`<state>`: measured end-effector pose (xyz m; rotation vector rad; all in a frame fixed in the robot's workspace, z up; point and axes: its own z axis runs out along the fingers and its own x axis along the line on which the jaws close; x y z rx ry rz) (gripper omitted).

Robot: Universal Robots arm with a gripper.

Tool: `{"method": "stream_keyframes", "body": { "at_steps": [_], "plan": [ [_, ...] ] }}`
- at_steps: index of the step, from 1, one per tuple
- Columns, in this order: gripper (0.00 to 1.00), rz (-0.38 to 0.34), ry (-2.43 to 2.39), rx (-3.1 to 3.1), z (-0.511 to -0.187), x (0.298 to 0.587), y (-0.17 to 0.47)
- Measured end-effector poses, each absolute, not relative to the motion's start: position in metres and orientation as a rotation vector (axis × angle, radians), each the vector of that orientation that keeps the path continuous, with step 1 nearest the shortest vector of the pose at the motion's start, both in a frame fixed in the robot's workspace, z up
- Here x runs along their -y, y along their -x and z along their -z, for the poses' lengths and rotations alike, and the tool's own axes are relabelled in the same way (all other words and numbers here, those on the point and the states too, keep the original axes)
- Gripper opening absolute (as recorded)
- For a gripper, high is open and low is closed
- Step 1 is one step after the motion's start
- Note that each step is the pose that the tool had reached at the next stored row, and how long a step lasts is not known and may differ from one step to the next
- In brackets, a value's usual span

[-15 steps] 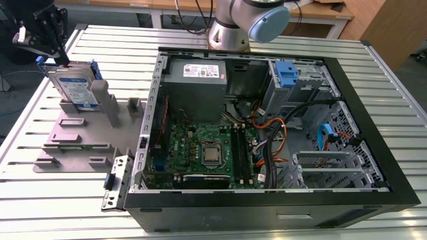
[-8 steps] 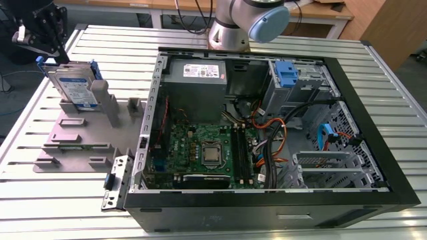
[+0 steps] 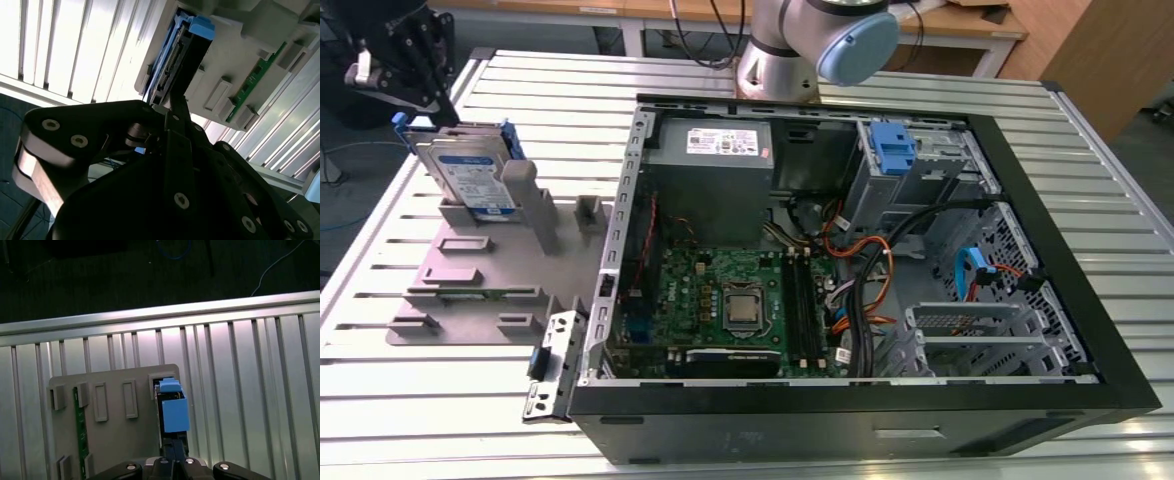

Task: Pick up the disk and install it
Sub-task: 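Pick up the disk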

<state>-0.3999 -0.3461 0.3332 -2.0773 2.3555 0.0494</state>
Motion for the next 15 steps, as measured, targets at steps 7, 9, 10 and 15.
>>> {"method": "stream_keyframes", "body": {
  "at_steps": [7,9,10,15],
  "plan": [
    [0.11,-0.05,2.076,-2.355,-0.3326,0.3459,0.3994],
    [0.11,-0.051,2.076,-2.355,-0.3327,0.346,0.3994],
    [0.11,-0.052,2.076,-2.355,-0.3327,0.346,0.3994],
    [0.11,-0.06,2.075,-2.349,-0.3323,0.346,0.3977]
  ]
}}
